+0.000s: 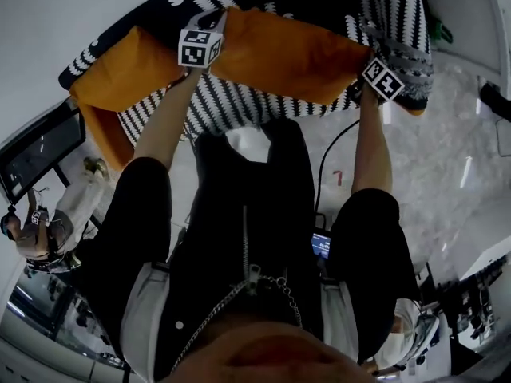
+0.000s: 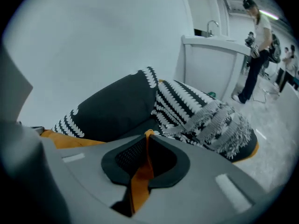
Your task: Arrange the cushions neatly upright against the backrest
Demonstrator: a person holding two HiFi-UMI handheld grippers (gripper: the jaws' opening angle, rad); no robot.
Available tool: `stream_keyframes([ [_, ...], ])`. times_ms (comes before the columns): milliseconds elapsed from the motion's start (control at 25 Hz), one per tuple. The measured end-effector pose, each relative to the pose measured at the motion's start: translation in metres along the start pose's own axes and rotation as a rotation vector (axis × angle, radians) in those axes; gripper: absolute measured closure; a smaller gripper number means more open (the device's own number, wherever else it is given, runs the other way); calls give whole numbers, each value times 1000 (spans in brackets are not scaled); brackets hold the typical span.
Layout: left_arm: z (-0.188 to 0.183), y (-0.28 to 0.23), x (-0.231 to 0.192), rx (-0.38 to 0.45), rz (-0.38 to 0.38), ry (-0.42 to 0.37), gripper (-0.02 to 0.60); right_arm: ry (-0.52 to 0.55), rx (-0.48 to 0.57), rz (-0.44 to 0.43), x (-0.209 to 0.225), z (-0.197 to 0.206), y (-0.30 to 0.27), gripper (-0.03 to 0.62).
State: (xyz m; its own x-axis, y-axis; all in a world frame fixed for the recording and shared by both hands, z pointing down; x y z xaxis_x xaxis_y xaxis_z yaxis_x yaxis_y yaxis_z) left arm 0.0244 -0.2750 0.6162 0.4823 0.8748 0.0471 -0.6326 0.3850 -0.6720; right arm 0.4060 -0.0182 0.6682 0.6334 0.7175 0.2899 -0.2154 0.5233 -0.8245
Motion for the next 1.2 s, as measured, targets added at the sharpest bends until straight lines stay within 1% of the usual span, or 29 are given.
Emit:
stream_keyframes([
  [160, 12, 8, -24, 6, -41, 71, 537, 94, -9, -34, -43, -34, -24, 569],
  [360, 10, 13, -46, 19, -85, 140, 537, 181, 23, -88, -95, -91, -54, 569],
  [440, 8, 12, -52, 24, -93, 153, 537, 206, 44, -108, -116, -112, -63, 569],
  [560, 7, 7, -54, 31, -96, 166, 537, 215, 91, -140, -142, -146, -76, 569],
  [680, 1, 9, -56, 59, -82, 155, 537, 214, 152, -163, -170, -177, -80, 568],
  [800, -3, 10, -58, 77, -69, 160, 535, 224, 198, -176, -191, -197, -80, 566],
  [840, -1, 10, -58, 75, -62, 157, 534, 235, 205, -166, -195, -199, -82, 565],
  [920, 5, 14, -59, 70, -49, 144, 531, 246, 198, -112, -197, -193, -86, 560],
  [1040, 9, 22, -61, 66, -68, 133, 522, 223, 177, -48, -195, -177, -83, 513],
  [1080, 7, 22, -61, 65, -76, 128, 514, 217, 190, -30, -193, -178, -78, 491],
  [1160, 0, 26, -58, 71, -89, 121, 496, 216, 240, -3, -190, -182, -62, 483],
  [1200, -3, 31, -55, 77, -97, 119, 494, 212, 266, -4, -191, -183, -52, 485],
])
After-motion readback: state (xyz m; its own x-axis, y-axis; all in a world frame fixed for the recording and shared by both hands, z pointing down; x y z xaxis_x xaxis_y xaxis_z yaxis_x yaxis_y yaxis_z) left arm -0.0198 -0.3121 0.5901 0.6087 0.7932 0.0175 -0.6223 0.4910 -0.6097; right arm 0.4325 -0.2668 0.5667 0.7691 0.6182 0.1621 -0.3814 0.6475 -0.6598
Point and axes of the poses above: the fingertips, and each gripper's own axes: y backward along the fingers, x to its right, z out of its underside, the point moved 2 cm from there along y, backward along the fingers, and after that the axes turned 9 degrees about -y, right-handed, at the moved point
